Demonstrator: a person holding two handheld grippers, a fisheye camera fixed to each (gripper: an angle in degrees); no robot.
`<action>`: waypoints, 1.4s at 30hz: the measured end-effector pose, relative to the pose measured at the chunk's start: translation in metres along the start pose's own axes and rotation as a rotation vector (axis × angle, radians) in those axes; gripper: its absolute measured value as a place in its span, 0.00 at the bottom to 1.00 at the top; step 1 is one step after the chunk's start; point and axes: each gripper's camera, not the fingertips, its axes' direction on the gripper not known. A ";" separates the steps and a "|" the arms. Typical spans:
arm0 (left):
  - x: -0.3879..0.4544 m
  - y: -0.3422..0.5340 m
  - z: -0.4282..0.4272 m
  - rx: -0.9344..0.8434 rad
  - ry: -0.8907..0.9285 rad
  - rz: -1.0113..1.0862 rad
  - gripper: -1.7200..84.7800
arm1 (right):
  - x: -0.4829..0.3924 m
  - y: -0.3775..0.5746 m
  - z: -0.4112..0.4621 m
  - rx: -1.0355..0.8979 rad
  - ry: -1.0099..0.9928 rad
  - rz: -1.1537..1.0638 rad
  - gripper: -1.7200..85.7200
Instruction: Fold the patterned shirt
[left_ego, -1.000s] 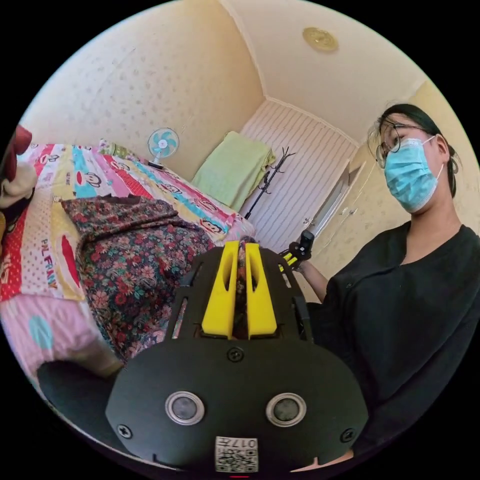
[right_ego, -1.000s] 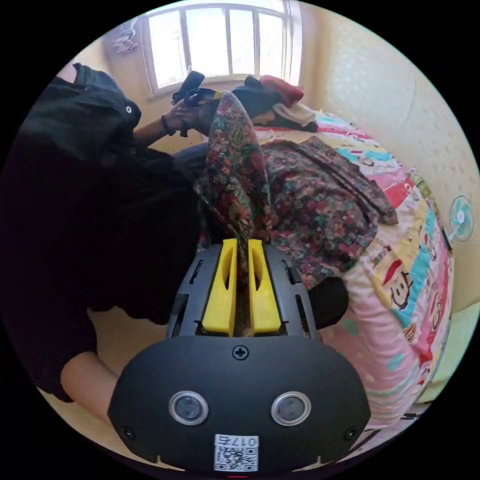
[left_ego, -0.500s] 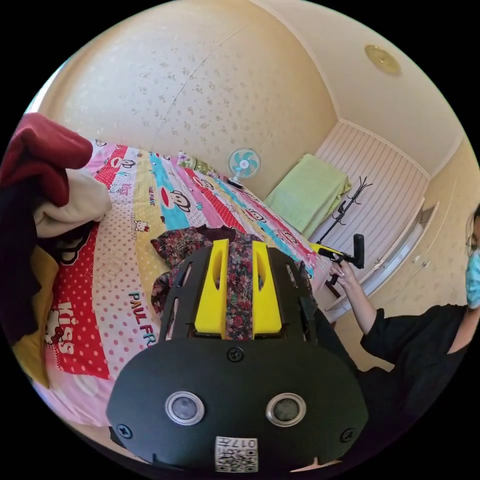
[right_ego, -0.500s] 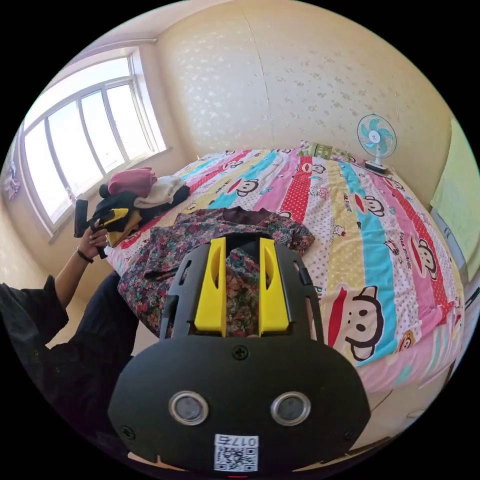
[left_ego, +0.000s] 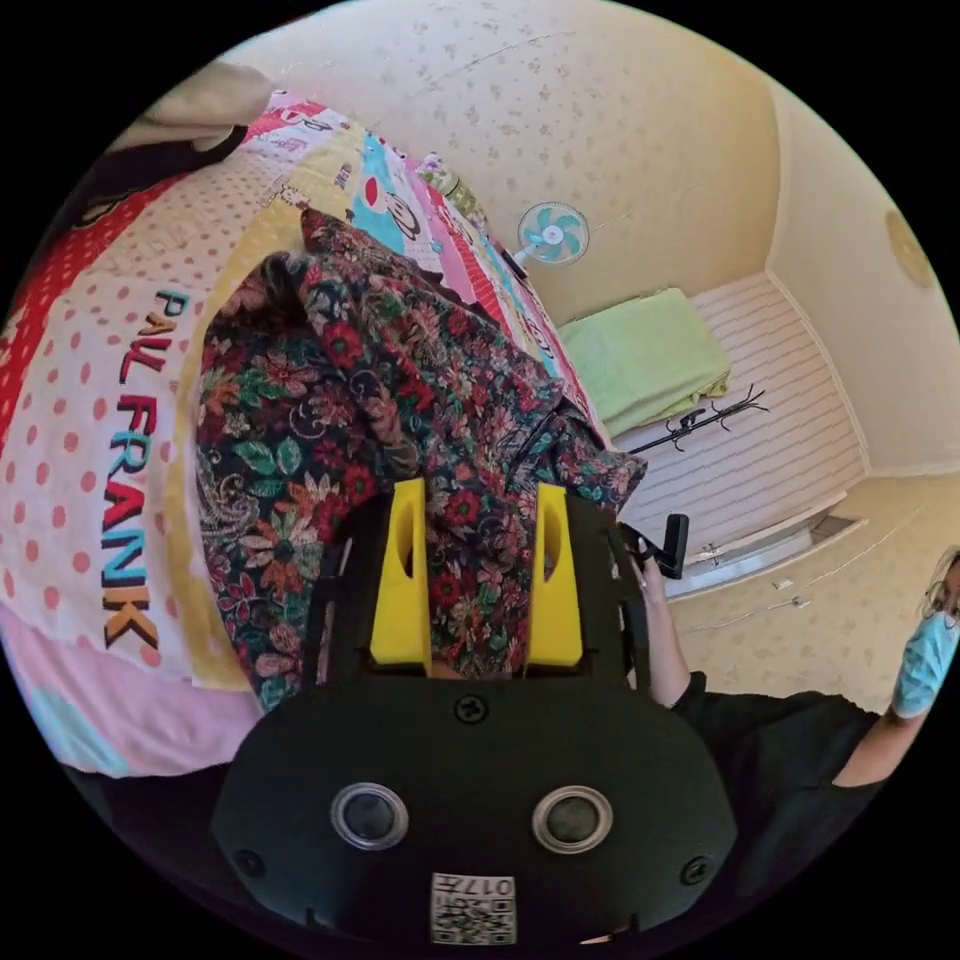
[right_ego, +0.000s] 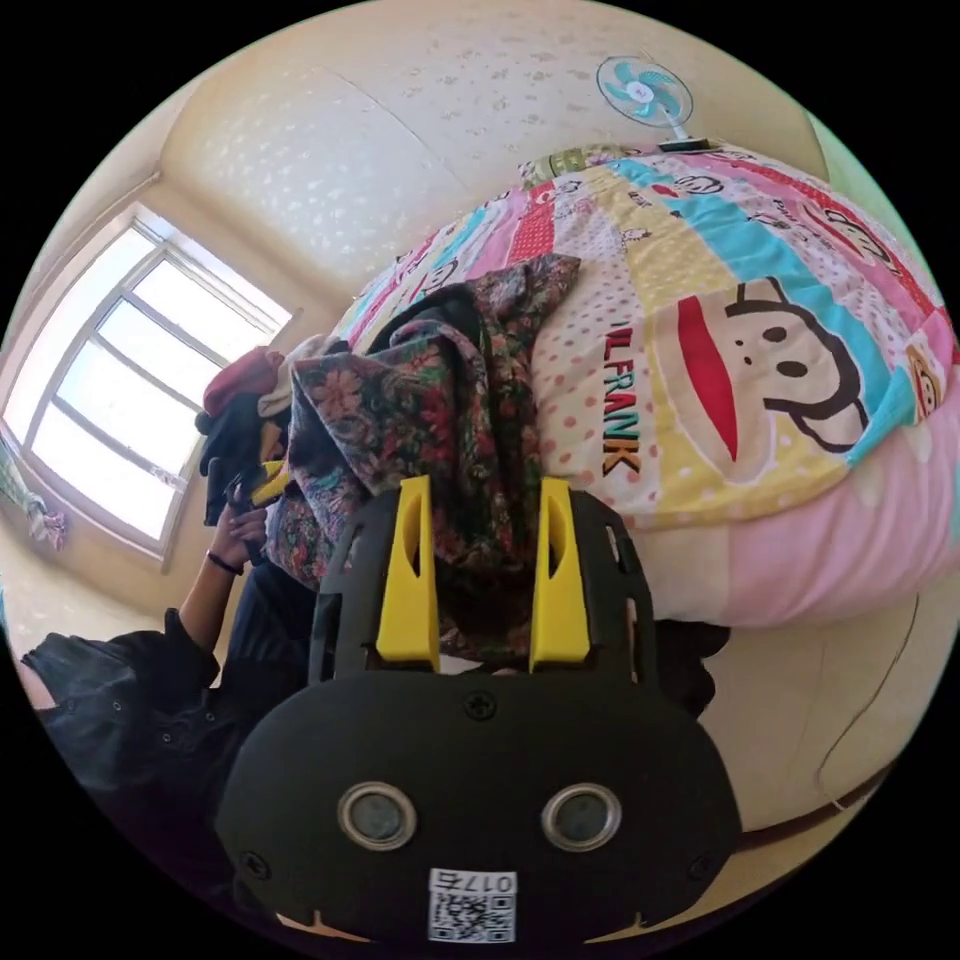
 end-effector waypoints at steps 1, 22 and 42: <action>0.007 -0.009 -0.002 -0.004 0.021 0.042 0.10 | -0.005 -0.001 -0.007 0.016 0.027 -0.014 0.11; -0.081 0.020 -0.217 0.567 0.226 -0.216 0.17 | -0.090 0.024 0.024 -0.087 0.198 -0.262 0.18; -0.014 0.023 -0.187 0.337 -0.299 -0.137 0.20 | -0.129 0.003 0.035 0.232 0.047 -0.289 0.16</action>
